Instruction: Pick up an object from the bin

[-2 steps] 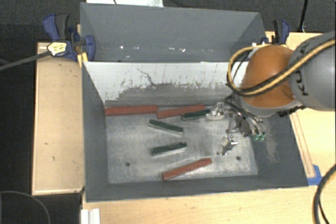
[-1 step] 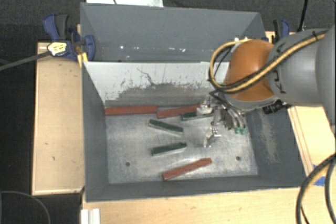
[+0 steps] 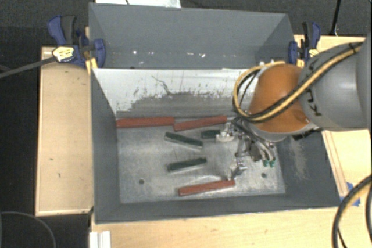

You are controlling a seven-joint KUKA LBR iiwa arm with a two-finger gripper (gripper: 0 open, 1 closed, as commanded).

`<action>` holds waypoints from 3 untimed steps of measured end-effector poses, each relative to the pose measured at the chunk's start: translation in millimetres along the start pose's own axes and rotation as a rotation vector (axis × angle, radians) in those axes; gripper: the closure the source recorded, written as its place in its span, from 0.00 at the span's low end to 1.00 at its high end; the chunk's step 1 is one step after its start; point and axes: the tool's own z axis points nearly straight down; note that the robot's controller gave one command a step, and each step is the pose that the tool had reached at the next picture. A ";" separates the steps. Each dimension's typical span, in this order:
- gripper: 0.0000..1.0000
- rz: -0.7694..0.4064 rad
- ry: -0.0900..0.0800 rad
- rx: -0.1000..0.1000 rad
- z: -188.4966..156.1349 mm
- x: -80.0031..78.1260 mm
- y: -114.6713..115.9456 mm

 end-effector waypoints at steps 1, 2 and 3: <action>1.00 -0.030 0.001 -0.004 6.5 -54.3 73.7; 0.00 -0.032 0.019 -0.002 8.1 -50.2 73.0; 0.00 -0.033 0.019 -0.002 8.1 -50.3 73.0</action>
Offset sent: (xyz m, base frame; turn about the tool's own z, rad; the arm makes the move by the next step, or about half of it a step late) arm 0.0000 0.0000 0.0000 0.0000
